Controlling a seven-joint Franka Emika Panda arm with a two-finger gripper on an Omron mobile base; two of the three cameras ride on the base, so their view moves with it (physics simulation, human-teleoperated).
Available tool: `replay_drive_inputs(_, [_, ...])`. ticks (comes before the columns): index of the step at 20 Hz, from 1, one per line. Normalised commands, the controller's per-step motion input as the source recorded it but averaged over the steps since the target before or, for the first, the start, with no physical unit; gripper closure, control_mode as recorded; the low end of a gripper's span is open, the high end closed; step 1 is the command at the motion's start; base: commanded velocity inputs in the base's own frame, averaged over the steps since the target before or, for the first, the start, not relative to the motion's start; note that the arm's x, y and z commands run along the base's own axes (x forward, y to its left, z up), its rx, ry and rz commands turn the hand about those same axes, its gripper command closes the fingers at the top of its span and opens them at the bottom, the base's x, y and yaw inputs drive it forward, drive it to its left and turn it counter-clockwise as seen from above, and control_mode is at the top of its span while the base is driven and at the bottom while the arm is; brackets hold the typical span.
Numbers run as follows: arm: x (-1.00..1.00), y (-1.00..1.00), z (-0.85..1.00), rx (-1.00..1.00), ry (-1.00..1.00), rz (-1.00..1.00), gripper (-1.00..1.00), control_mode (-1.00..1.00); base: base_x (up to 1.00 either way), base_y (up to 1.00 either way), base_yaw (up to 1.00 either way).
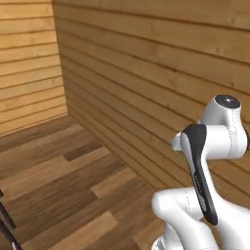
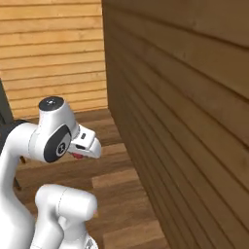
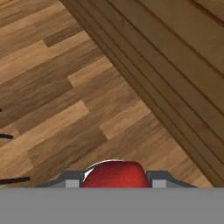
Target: Take the strawberry from the fridge and place it on top of the pancake, located on the dining counter.
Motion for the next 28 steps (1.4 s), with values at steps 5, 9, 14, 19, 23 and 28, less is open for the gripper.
replay_drive_inputs(5, [0.00, 0.00, 0.00, 0.00, 0.00, 0.00, 1.00, 1.00, 0.39, 0.00, 0.90])
replay_drive_inputs(9, [0.00, 0.00, 0.00, 0.00, 0.00, 0.00, 1.00, 1.00, 0.36, -0.05, 0.92])
replay_drive_inputs(14, [0.00, 0.00, 0.00, 0.00, 0.00, 0.00, 1.00, 1.00, 0.54, -0.09, 0.87])
replay_drive_inputs(19, [0.00, 0.00, 0.00, 0.00, 0.00, 0.00, 1.00, 1.00, 0.83, -0.32, 0.81])
replay_drive_inputs(23, [0.00, 0.00, 0.00, 0.00, 0.00, 0.00, 1.00, 1.00, 0.92, -0.33, 0.81])
replay_drive_inputs(28, [0.00, 0.00, 0.00, 0.00, 0.00, 0.00, 1.00, 1.00, 0.69, -0.37, 0.85])
